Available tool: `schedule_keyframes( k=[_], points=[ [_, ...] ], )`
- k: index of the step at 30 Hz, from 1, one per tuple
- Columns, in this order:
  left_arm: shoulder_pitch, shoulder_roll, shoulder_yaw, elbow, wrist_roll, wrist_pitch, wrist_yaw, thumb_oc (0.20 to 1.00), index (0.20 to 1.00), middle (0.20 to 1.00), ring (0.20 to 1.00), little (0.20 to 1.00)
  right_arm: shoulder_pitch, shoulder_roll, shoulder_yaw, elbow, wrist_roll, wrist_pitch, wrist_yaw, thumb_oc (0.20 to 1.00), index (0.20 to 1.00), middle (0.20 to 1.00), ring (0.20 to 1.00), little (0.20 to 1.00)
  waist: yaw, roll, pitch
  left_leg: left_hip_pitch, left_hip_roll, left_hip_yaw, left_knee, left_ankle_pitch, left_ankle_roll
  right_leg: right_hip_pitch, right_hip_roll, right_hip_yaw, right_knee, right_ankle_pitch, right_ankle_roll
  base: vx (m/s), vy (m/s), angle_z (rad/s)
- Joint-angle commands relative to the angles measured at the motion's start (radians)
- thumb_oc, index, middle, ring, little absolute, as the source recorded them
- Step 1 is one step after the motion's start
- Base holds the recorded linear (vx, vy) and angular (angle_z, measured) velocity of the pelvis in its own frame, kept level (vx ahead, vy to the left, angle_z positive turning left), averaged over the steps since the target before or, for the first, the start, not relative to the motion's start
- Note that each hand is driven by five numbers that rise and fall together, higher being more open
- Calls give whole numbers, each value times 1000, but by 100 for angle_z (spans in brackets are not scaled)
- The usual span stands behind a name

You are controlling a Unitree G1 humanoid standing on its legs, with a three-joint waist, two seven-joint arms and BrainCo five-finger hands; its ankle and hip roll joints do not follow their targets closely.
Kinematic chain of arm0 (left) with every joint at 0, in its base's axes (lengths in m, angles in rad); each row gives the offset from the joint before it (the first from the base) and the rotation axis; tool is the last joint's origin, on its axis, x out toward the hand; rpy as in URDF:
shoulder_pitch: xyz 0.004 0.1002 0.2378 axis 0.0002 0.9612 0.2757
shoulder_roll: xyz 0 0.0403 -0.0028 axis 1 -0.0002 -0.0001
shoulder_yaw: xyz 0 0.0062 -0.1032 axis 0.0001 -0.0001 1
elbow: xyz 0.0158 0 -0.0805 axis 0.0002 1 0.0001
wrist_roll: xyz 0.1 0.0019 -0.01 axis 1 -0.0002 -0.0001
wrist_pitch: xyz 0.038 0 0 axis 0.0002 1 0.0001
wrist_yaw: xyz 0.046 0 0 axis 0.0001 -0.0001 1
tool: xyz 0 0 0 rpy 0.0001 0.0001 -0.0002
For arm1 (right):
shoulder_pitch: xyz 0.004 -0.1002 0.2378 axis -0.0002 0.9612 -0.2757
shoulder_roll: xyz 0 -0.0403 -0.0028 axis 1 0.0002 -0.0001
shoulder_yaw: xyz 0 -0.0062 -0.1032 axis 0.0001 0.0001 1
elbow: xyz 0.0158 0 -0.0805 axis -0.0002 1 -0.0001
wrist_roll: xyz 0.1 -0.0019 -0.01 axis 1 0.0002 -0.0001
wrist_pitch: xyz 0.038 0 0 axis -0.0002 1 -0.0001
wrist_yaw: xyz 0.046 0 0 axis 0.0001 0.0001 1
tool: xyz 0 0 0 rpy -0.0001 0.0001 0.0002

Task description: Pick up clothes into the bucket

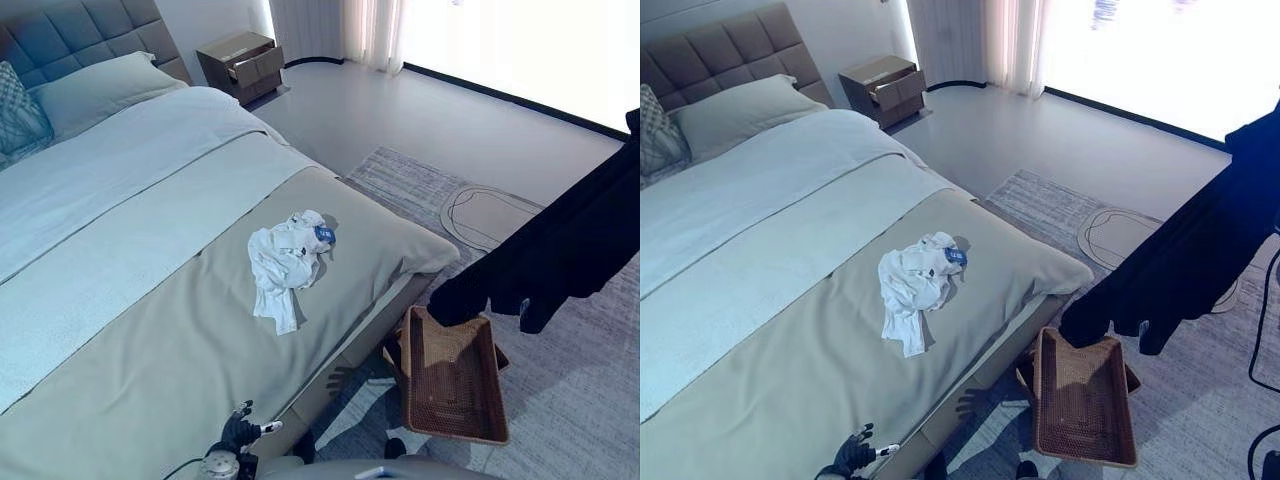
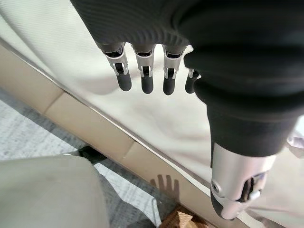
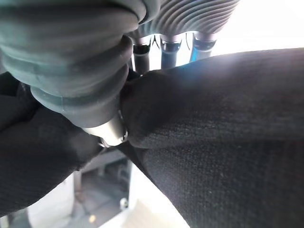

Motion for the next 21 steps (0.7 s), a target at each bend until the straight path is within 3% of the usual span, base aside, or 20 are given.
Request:
schedule_keyframes(
  k=[1, 12, 21],
  points=[
    [-49, 35, -29, 28, 63, -6, -3, 1000, 1000, 1000, 1000, 1000, -47, 5, -51, 2, -17, -35, 0, 200, 200, 200, 200, 200, 22, -57, -20, 52, -31, 16, 73, -126, 30, -54, 3, 30, 82, -37, -7, 0, 0, 0],
    [-40, 42, 18, 41, 63, -4, 11, 1000, 1000, 1000, 1000, 1000, 69, 109, -31, -1, -145, 51, 36, 200, 200, 200, 200, 200, 19, -26, 36, 4, -48, 15, 104, -125, 38, -114, -11, 41, 124, -35, -9, -42, 15, -2],
    [-32, 37, -16, -119, -30, -33, 14, 1000, 1000, 1000, 1000, 1000, 94, 198, 50, 107, -232, 110, 36, 200, 200, 200, 200, 200, 14, 41, 193, -140, -95, 19, 234, -142, 56, -309, -47, 73, 314, -63, -25, -106, 43, -2]
  ],
)
